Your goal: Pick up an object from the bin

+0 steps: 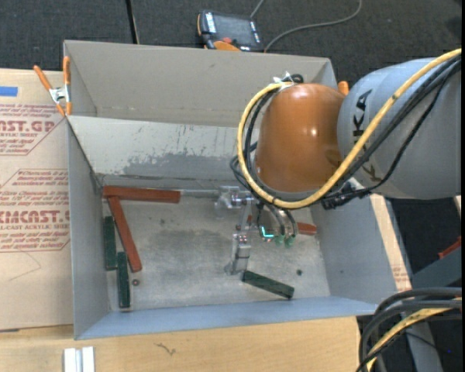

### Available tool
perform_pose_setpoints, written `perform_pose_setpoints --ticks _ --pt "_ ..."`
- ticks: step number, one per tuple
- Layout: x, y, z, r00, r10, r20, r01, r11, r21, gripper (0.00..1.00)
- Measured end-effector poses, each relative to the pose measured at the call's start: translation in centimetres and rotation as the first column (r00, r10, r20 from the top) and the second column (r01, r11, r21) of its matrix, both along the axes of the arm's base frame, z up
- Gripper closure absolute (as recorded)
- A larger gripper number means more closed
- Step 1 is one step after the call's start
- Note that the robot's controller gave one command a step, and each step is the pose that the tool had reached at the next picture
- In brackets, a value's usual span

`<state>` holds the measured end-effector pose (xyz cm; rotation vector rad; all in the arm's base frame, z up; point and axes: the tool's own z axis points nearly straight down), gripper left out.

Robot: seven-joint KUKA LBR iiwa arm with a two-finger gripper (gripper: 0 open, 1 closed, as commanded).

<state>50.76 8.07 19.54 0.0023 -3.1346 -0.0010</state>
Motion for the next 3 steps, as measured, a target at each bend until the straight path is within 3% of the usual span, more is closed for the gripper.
perform_pose_setpoints --ticks 1,2,3 --pt "7.3 -7.3 -13.0 0.999 0.034 0.006 -0.034 0.999 -0.002 0.00" --pt "7.4 -16.2 -12.6 0.998 -0.064 0.010 0.064 0.998 -0.004 0.00" --pt "7.4 -16.1 -12.6 0.998 -0.063 0.009 0.063 0.998 0.000 0.00"
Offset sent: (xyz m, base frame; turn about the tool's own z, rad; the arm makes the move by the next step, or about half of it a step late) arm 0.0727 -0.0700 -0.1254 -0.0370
